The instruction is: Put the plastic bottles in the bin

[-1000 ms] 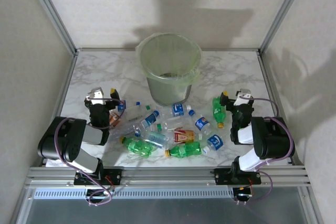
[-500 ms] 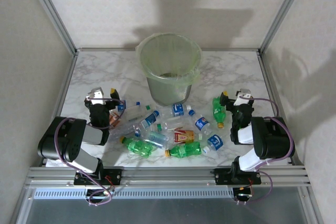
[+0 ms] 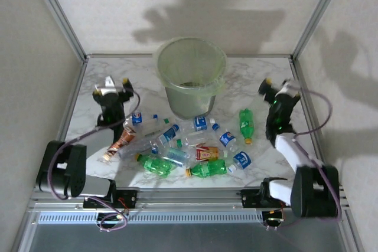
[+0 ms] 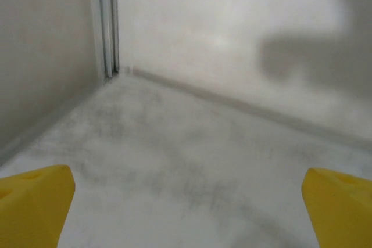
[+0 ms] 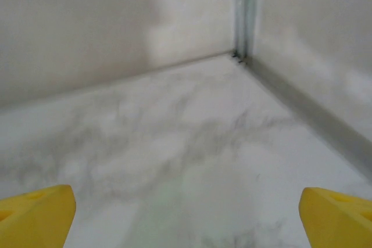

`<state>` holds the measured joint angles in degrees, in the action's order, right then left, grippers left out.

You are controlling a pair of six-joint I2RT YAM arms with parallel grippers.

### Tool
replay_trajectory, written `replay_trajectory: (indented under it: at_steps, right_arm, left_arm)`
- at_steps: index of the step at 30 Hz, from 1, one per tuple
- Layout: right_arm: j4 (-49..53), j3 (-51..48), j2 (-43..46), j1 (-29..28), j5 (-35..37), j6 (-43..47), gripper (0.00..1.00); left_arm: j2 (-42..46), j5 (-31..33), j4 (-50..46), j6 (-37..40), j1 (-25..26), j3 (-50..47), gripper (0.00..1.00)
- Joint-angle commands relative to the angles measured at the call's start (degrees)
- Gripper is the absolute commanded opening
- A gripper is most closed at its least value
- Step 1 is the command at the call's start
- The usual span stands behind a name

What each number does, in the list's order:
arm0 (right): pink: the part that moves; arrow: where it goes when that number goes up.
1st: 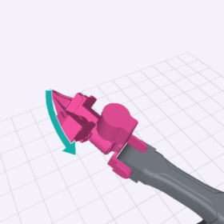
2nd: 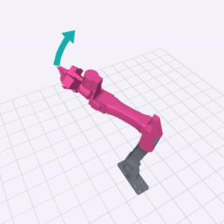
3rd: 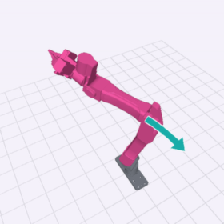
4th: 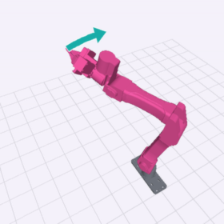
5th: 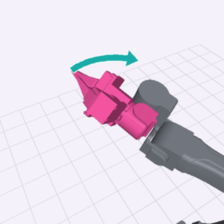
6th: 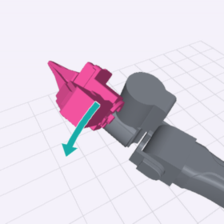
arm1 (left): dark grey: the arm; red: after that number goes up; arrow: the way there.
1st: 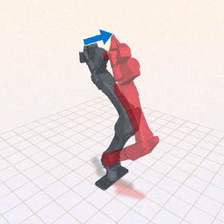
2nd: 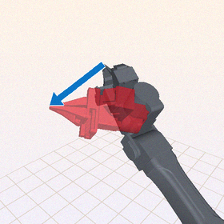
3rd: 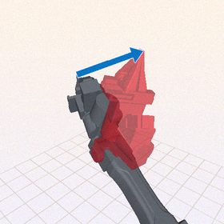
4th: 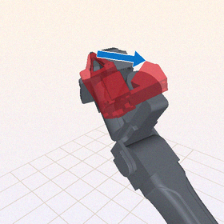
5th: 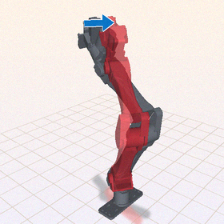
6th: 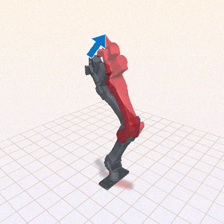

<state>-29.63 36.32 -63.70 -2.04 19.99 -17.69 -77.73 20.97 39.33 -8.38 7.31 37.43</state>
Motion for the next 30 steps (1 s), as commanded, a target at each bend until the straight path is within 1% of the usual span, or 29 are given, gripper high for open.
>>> replay_trajectory:
  at_steps: [1, 2, 3, 4, 5, 6, 7, 9, 11, 12, 15, 19, 25, 30]
  right_arm:
    - [21.0, 1.78, 8.71, 1.52, -2.46, -17.35, 0.99]
    - [23.9, 3.25, 8.17, 1.52, -5.55, -18.19, 0.99]
    - [32.09, 7.67, 5.26, 0.79, -5.52, -19.46, 0.96]
    - [39.98, 11.5, 1.98, -0.28, -4.7, -20.18, 0.94]
    - [49.3, 16.09, -1.81, -1.76, -3.64, -20.65, 0.92]
    - [55.9, 19.27, -5.02, -3.36, -2.38, -20.84, 0.9]
    - [60.5, 21.19, -7.13, -4.8, -1.9, -20.66, 0.89]
    - [66.49, 23.02, -9.98, -8.49, -1.61, -18.79, 0.86]
    - [70.95, 24.22, -11.69, -11.53, -0.54, -18.38, 0.85]
    - [72.42, 24.63, -12.51, -12.79, -0.95, -18.17, 0.85]
    - [73.02, 23.46, -14.14, -15.62, -2.67, -18.2, 0.86]
    - [70.95, 21.0, -15.71, -15.98, -4.26, -18.51, 0.89]
    - [68.96, 21.51, -21.11, -15.97, -4.58, -16.85, 0.88]
    - [66.61, 21.33, -25.32, -16.02, -6.32, -14.85, 0.87]
  left_arm:
    - [7.11, 4.12, -27.03, -16.34, 0.29, 12.48, 0.97]
    - [8.39, 0.14, -30.34, -20.75, 1.04, 14.32, 0.95]
    - [9.63, -1.45, -32.83, -23.83, 3.02, 15.2, 0.94]
    - [10.85, -1.44, -34.45, -25.42, 5.82, 15.68, 0.94]
    - [12.06, -0.59, -35.99, -25.86, 10.52, 15.97, 0.93]
    - [13.05, 0.56, -37.6, -25.89, 14.91, 16.32, 0.93]
    - [13.72, 1.37, -39.01, -25.9, 18.51, 16.64, 0.93]
    - [14.88, 1.9, -41.11, -25.18, 25.43, 16.62, 0.89]
    - [15.94, 2.55, -43.23, -25.1, 29.95, 16.47, 0.86]
    - [16.64, 2.32, -43.87, -25.3, 31.44, 16.07, 0.85]
    - [19.17, -0.21, -43.98, -27.04, 33.16, 13.91, 0.85]
    - [20.7, -3.97, -44.74, -29.3, 33.29, 12.67, 0.86]
    - [22.48, -5.22, -47.31, -29.15, 33.29, 12.93, 0.86]
    - [23.72, -5.8, -47.71, -29.71, 33.29, 11.82, 0.82]
